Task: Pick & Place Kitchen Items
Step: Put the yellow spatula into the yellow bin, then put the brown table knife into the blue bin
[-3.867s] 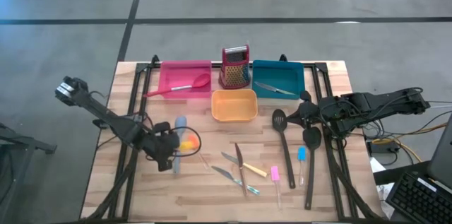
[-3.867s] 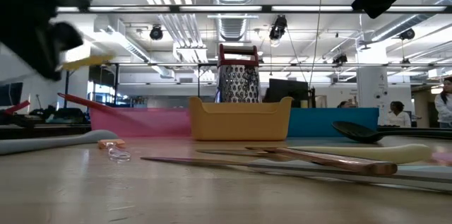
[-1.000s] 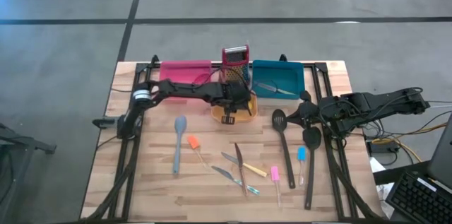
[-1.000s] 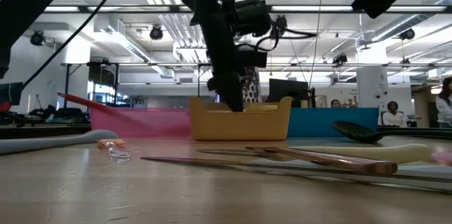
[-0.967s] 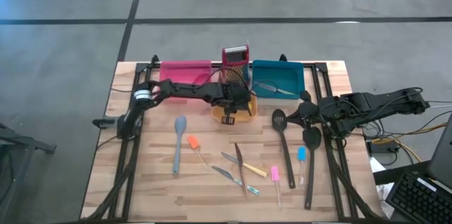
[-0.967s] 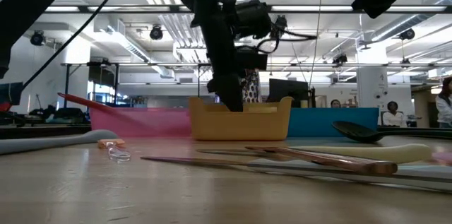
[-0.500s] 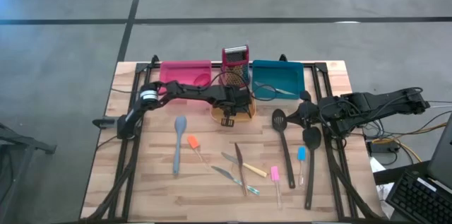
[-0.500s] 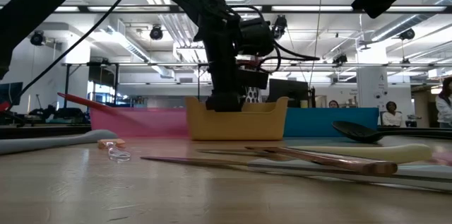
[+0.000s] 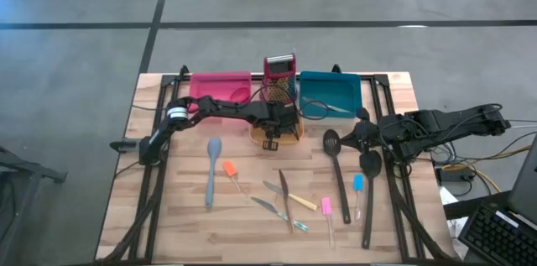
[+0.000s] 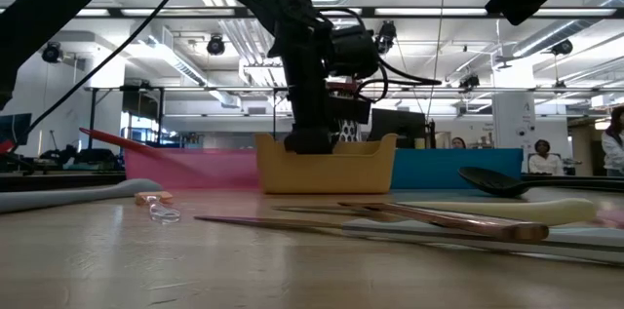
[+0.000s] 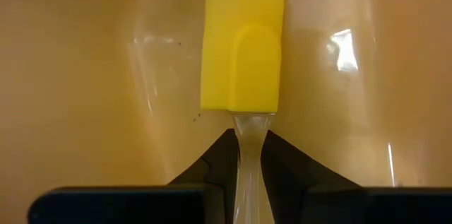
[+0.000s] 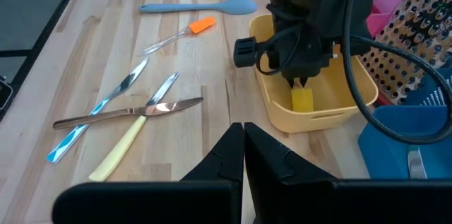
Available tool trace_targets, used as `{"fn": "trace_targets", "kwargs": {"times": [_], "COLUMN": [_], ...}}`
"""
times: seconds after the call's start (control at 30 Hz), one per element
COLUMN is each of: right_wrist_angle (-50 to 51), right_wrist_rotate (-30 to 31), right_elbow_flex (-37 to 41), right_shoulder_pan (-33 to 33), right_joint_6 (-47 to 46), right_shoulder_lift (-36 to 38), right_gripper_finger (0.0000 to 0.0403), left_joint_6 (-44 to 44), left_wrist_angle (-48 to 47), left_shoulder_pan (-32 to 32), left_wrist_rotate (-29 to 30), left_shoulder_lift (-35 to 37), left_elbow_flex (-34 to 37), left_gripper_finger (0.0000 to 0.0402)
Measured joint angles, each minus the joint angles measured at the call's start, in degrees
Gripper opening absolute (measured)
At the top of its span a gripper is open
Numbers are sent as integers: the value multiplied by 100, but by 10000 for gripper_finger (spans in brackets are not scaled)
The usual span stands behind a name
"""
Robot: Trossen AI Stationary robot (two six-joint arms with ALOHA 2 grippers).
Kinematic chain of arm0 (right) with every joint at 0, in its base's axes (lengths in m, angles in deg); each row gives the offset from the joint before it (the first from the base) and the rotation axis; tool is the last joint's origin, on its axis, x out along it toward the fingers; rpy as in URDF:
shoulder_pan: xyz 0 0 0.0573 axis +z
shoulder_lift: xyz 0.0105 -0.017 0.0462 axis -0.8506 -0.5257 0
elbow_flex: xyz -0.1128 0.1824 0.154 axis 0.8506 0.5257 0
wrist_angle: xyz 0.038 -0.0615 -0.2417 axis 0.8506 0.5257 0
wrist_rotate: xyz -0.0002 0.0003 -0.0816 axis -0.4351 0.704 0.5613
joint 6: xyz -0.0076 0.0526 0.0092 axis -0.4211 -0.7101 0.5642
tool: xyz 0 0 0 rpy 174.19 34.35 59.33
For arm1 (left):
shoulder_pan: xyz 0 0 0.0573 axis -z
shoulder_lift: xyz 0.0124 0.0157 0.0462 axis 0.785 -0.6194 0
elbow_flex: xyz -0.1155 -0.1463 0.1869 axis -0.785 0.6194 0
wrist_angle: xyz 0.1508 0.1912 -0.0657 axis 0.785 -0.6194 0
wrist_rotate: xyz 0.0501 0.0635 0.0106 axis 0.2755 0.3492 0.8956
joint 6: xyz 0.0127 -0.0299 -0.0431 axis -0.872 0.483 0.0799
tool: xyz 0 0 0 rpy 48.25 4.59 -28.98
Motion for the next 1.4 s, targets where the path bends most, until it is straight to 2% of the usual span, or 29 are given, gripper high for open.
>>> {"fn": "trace_targets", "kwargs": {"times": [0.3, 0.5, 0.67, 0.97, 1.13, 1.23, 1.4], "right_wrist_angle": [0, 0, 0, 1, 2, -1, 0], "right_wrist_rotate": [1, -1, -1, 1, 1, 0, -1], "right_elbow_flex": [0, 0, 0, 0, -2, -2, -2], "right_shoulder_pan": [-1, 1, -1, 1, -1, -1, -1], "right_joint_6": [2, -2, -3, 0, 4, 8, 7], "right_shoulder_lift": [1, -1, -1, 1, 1, 1, 1], "right_gripper_finger": [8, 8, 8, 8, 8, 8, 8], "left_joint_6": [303, 367, 582, 1027, 1183, 1604, 1984], "left_wrist_angle": [-510, -735, -1391, -2599, -2704, -2742, -2767], "left_shoulder_pan": [7, 7, 9, 159, 311, 459, 922], "left_wrist_rotate": [-427, -430, -429, -433, -422, -312, 272], "left_shoulder_lift": [11, 15, 20, 144, 565, 893, 1466], "left_elbow_flex": [-398, -791, -1352, -2234, -2298, -2298, -2174], "left_gripper_finger": [95, 128, 143, 135, 125, 121, 114]}}
